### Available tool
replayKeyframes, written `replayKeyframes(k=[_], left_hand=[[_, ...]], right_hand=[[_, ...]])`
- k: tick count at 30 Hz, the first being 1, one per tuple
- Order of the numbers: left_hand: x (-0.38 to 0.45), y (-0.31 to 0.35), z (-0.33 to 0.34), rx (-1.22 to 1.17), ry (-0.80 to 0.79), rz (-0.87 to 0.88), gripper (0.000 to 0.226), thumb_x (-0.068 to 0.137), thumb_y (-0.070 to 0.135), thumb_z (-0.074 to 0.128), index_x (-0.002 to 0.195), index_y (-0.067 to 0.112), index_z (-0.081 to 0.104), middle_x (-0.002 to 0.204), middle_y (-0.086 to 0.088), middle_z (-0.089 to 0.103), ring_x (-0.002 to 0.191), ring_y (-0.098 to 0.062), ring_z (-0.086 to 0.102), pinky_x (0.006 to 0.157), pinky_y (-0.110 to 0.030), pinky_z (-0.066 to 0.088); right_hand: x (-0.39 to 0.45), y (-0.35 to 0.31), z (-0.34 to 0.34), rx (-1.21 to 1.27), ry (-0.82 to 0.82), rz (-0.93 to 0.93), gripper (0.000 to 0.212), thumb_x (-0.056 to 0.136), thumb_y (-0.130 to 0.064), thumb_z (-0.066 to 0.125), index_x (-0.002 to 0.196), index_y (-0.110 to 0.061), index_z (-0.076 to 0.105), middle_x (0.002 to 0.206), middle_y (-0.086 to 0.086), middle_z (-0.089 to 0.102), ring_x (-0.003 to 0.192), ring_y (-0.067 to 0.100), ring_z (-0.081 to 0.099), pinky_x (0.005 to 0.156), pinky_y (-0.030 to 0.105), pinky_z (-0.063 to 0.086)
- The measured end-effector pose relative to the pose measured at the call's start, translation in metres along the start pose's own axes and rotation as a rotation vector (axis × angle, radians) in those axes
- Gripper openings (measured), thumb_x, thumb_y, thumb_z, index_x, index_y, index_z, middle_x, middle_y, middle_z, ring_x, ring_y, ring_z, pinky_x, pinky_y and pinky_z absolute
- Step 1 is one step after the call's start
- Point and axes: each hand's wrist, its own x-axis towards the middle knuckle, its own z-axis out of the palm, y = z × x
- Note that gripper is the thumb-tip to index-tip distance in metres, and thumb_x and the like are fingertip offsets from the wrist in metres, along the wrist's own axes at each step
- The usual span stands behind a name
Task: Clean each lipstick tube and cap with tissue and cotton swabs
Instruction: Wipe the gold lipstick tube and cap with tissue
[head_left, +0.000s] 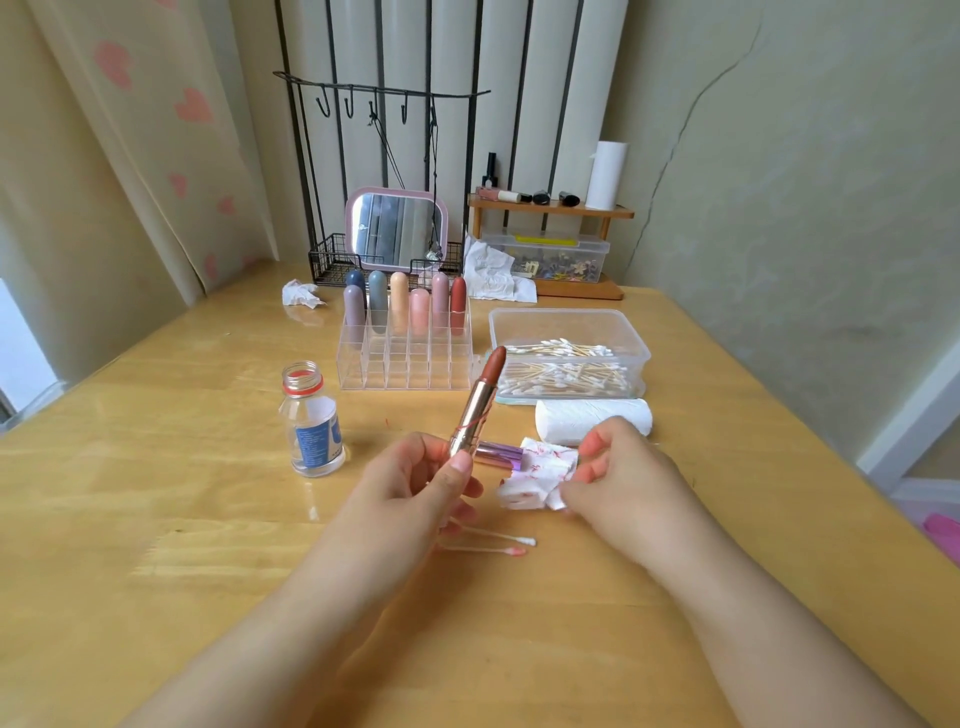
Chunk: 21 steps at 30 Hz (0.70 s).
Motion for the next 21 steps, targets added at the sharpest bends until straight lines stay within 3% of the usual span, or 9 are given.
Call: replayKeyframes(k=[2,3,5,8,11,15,19,21], left_hand=[[0.0,0.0,0.0,0.005,-0.015,0.009,0.016,0.092,0.025,0.053,0.094,0.011,0.06,0.074,0.005,0.07,0.066,-0.008,0.064,0.065,-0.025,0.049],[-0.001,0.001,0.0,0.0,-0.027,0.016,0.016,0.091,0.026,0.054,0.094,0.011,0.06,0.075,0.005,0.07,0.067,-0.009,0.064,0.067,-0.026,0.049],[-0.003,0.003,0.0,-0.024,-0.061,0.035,0.021,0.088,0.03,0.055,0.094,0.011,0.06,0.075,0.005,0.069,0.068,-0.009,0.063,0.069,-0.027,0.048],[-0.006,0.008,0.002,-0.069,-0.115,0.076,0.032,0.076,0.039,0.054,0.092,0.012,0.06,0.073,0.006,0.068,0.069,-0.01,0.063,0.072,-0.029,0.05],[-0.01,0.011,0.005,-0.112,-0.168,0.116,0.025,0.081,0.037,0.057,0.087,0.014,0.06,0.072,0.005,0.067,0.069,-0.012,0.062,0.077,-0.033,0.051],[-0.012,0.012,0.006,-0.18,-0.246,0.161,0.03,0.082,0.03,0.055,0.094,0.003,0.059,0.077,-0.001,0.068,0.069,-0.015,0.061,0.067,-0.024,0.052],[-0.014,0.012,0.008,-0.227,-0.294,0.178,0.032,0.083,0.026,0.053,0.099,-0.001,0.059,0.078,-0.004,0.067,0.067,-0.016,0.06,0.067,-0.024,0.052],[-0.014,0.012,0.009,-0.234,-0.3,0.178,0.031,0.083,0.027,0.053,0.098,0.001,0.058,0.076,-0.002,0.067,0.066,-0.015,0.061,0.067,-0.024,0.052]], right_hand=[[0.004,0.0,-0.012,0.049,0.099,-0.053,0.022,0.083,-0.007,0.057,0.085,-0.025,0.045,0.082,-0.004,0.06,0.065,0.011,0.054,0.051,0.012,0.042],[0.005,-0.001,-0.018,0.099,0.133,-0.085,0.022,0.083,-0.007,0.057,0.083,-0.026,0.045,0.085,-0.003,0.063,0.068,0.016,0.056,0.059,0.021,0.048],[0.004,-0.005,-0.029,0.189,0.171,-0.181,0.024,0.084,-0.006,0.055,0.082,-0.028,0.045,0.088,0.0,0.067,0.072,0.018,0.059,0.059,0.029,0.045],[-0.006,-0.015,-0.039,0.284,0.131,-0.334,0.033,0.083,0.006,0.05,0.084,-0.027,0.045,0.087,-0.003,0.067,0.072,0.014,0.057,0.054,0.024,0.046],[-0.014,-0.025,-0.038,0.483,0.036,-0.4,0.035,0.084,0.014,0.051,0.088,-0.021,0.047,0.09,-0.007,0.058,0.069,0.008,0.056,0.049,0.015,0.045],[-0.019,-0.03,-0.024,0.698,-0.036,-0.349,0.032,0.084,0.01,0.06,0.093,-0.02,0.05,0.088,-0.005,0.052,0.067,0.002,0.058,0.043,0.008,0.037],[-0.023,-0.034,-0.011,0.97,-0.16,-0.282,0.03,0.079,0.012,0.059,0.096,-0.013,0.054,0.079,0.0,0.054,0.066,0.007,0.059,0.065,0.021,0.052],[-0.024,-0.037,-0.011,1.098,-0.227,-0.243,0.031,0.071,0.005,0.062,0.097,-0.01,0.056,0.076,0.002,0.056,0.067,0.012,0.061,0.068,0.026,0.055]])
